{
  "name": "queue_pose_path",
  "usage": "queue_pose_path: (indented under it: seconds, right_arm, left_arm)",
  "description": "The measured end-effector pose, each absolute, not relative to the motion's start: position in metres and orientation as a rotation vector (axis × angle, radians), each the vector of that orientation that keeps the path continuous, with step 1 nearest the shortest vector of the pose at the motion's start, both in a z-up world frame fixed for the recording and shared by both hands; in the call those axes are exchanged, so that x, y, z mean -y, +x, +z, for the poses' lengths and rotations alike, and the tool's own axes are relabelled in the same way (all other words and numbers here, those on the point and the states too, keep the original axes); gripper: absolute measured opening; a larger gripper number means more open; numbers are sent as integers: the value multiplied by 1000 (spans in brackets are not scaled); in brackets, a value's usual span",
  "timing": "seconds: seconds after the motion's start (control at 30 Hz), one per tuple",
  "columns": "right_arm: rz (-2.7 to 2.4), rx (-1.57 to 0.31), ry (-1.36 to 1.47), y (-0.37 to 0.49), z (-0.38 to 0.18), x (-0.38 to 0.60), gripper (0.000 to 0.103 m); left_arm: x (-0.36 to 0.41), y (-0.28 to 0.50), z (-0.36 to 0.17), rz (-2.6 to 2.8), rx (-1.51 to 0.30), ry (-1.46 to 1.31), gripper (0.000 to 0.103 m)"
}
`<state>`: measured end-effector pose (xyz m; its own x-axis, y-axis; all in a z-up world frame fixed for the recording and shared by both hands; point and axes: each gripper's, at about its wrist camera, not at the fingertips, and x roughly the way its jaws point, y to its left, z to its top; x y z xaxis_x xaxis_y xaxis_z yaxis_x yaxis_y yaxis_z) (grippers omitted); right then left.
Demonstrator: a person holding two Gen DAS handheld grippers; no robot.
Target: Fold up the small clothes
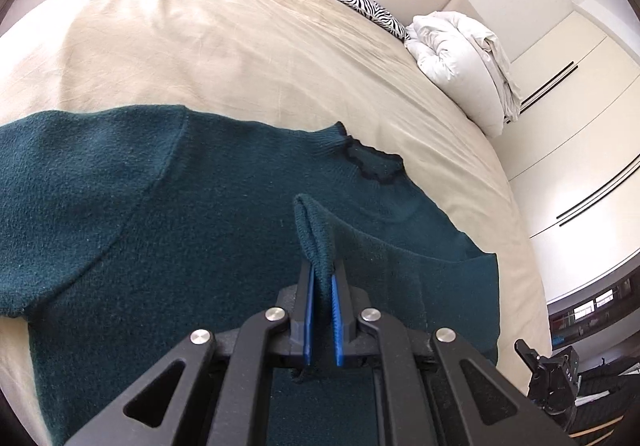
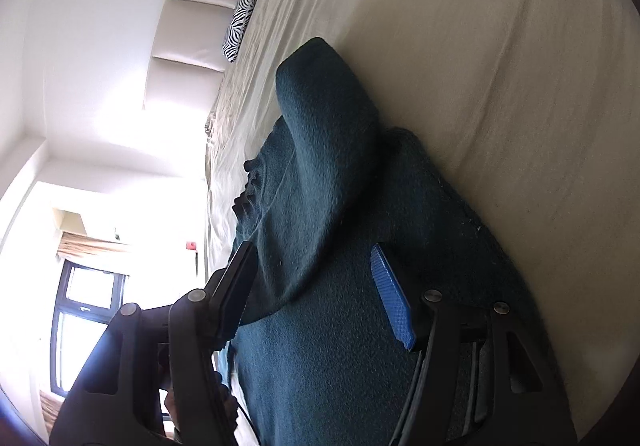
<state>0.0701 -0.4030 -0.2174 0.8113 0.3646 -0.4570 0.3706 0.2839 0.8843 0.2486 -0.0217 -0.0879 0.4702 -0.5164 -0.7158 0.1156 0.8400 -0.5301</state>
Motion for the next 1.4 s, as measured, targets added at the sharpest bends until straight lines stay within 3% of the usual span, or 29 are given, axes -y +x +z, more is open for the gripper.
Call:
queue_pose_path:
  seconds: [0.23,0.5,0.97,1.17,1.4]
  right_arm:
    - [-108,-656,1250,72,-191,426,59]
    - [-212,-790,975,108,-158,467,57]
    - [-31,-833,1209,101,-196,429,57]
    - [-48,-673,1389,83,-212,452,54]
    - [-96,-678,1310,65,-197,440,58]
  left_arm:
    - [17,256,-96,-405,-1018,-414,8]
    - [10,255,-99,-370,-975,-442,9]
    - [5,255,-109,-352,-995,-457,9]
    - [5,254,-113,-348,-1005,-459,9]
    - [7,256,-115,-351,-1010,-460,9]
